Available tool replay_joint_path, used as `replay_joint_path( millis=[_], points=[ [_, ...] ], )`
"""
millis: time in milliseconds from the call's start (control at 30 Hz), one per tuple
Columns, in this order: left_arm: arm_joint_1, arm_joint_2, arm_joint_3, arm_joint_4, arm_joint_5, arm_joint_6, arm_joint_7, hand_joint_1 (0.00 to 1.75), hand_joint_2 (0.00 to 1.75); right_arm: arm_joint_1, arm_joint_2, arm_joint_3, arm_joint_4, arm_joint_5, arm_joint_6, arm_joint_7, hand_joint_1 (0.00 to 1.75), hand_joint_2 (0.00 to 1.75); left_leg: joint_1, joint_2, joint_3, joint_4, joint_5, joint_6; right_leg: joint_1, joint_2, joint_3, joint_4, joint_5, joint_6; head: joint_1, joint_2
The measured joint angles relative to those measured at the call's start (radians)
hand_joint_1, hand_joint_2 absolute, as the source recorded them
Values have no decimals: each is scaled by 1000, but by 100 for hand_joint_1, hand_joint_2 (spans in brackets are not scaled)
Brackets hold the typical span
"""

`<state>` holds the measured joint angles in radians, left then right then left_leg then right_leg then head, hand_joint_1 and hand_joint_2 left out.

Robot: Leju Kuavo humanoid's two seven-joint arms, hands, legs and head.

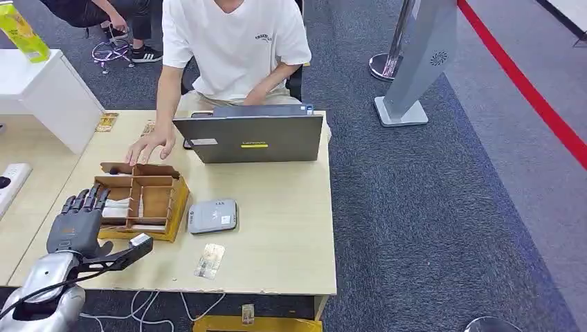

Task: Pass the card to the sensor for recognition and then transmit it.

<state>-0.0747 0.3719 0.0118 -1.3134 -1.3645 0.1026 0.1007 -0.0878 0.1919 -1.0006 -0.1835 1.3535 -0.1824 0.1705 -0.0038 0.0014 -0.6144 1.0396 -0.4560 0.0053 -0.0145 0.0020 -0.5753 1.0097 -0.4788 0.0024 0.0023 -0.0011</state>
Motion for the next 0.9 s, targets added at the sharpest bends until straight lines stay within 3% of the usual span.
replay_joint_path(
  millis=[867, 900],
  points=[
    [10, 11, 0, 10, 2, 6, 37, 0, 175, 0, -3, 1, 0, 5, 1, 0, 0, 0, 0, 0, -1, 0, 0, 0, 0, 0, 0, 0, 0, 0, 0, 0],
    [10, 11, 0, 10, 2, 6, 37, 175, 175, 0, -3, 1, 0, 5, 1, 0, 0, 0, 0, 0, -1, 0, 0, 0, 0, 0, 0, 0, 0, 0, 0, 0]
  ],
)
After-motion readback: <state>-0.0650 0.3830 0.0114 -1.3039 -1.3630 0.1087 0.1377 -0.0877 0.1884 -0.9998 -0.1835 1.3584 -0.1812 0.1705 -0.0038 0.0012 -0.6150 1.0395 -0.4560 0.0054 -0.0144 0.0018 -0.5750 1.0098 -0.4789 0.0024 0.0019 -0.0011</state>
